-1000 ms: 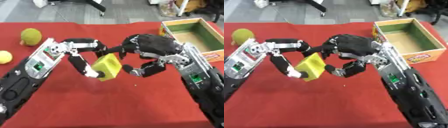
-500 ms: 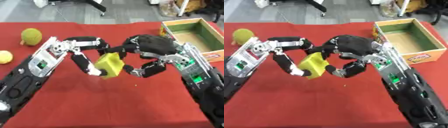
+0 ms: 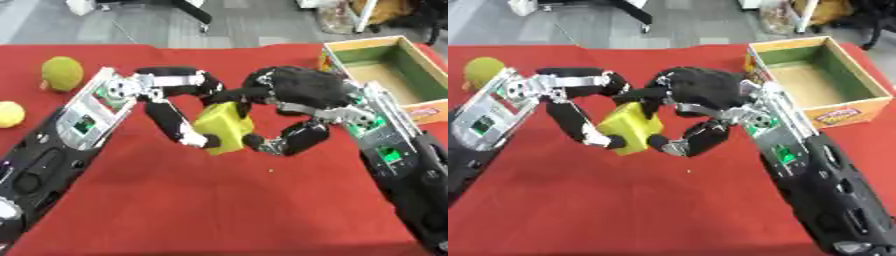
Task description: Pick up the objects with one hand, pass them to the other hand, and then place them into the box on the other side of the table.
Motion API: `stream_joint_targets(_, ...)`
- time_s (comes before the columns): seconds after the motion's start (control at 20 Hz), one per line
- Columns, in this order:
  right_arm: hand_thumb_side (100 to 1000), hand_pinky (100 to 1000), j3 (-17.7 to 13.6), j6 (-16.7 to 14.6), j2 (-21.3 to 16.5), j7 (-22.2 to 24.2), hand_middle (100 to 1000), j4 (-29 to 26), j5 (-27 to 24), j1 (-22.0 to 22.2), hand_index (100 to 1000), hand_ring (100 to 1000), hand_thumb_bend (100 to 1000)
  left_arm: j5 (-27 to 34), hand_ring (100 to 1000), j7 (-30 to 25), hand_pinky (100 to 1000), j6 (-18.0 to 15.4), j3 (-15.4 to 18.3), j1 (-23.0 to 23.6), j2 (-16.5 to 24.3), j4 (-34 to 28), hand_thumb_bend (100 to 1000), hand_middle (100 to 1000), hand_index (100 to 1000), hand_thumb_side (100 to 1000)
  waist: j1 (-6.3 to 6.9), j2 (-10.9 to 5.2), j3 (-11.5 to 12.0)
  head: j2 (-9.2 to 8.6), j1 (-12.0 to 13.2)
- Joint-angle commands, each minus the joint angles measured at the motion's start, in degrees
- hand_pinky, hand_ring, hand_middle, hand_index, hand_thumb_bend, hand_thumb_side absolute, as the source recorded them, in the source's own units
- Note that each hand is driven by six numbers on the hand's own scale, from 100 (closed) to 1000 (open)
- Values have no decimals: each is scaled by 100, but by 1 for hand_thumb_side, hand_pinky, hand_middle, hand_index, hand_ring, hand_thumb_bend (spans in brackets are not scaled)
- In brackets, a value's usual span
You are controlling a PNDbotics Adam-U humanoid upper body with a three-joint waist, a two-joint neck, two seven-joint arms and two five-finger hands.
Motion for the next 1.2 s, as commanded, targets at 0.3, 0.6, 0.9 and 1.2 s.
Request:
stream_joint_targets(0.3,367,760,22,-639,-158,2,622,17,657,1,1000,657,331,376,605,-52,764,170,118,-291,-68,-412,255,565,628,200,-41,-35,-3,32,5)
stream_joint_targets(0.6,394,768,41,-675,-229,-191,634,-13,882,9,1000,670,363,446,605,-61,765,208,165,-338,4,-436,255,565,629,197,-35,-37,-14,32,24)
stream_joint_targets(0.9,400,775,41,-665,-283,-293,643,-65,992,-14,1000,682,382,472,605,-8,765,196,257,-353,56,-410,254,565,628,197,-37,-39,-35,32,38)
stream_joint_targets(1.2,384,781,36,-646,-309,-330,654,-96,1066,-2,1000,694,393,523,605,84,766,194,375,-367,45,-395,252,564,627,197,-38,-41,-54,32,45)
